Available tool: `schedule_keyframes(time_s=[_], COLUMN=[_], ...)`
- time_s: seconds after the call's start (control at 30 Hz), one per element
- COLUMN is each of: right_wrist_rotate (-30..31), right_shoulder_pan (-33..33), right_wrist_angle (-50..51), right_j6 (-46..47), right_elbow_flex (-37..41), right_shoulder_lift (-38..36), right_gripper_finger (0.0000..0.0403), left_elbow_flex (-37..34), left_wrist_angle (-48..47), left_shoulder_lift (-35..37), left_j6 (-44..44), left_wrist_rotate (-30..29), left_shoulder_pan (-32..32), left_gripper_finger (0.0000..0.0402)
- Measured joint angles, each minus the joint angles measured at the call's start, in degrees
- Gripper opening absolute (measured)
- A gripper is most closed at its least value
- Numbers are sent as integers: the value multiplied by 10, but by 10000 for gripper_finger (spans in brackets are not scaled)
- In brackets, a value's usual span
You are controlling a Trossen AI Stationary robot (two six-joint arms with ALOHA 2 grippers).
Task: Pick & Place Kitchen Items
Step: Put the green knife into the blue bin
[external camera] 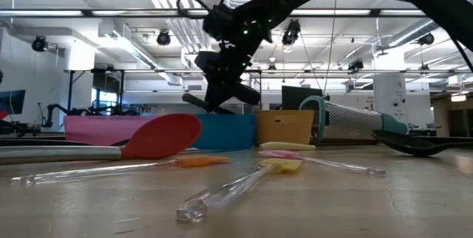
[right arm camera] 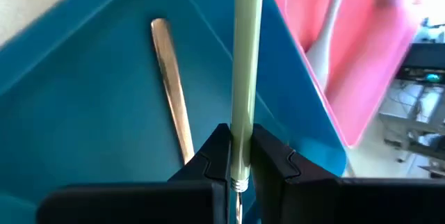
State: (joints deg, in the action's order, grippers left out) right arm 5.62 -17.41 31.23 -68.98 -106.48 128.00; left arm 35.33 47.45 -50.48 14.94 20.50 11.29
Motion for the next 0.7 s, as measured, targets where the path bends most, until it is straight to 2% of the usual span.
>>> schedule_keyframes(time_s=[0.23,0.47,0.6,0.7], right_wrist_rotate=[-17,-71,-85,-133], right_shoulder_pan=[-17,-34,-39,-43], right_wrist_angle=[140,228,224,219], right_j6=[-1,2,2,27], right_elbow_flex=[-150,-287,-281,-282], right_shoulder_lift=[81,168,168,157], right_gripper_finger=[23,23,23,23], left_elbow_flex=[0,0,0,0], left_wrist_angle=[0,0,1,1], left_shoulder_lift=[3,8,13,17], left_j6=[0,0,0,0], left_wrist_rotate=[0,0,0,0], left_shoulder_pan=[0,0,0,0], left_gripper_finger=[199,198,198,198])
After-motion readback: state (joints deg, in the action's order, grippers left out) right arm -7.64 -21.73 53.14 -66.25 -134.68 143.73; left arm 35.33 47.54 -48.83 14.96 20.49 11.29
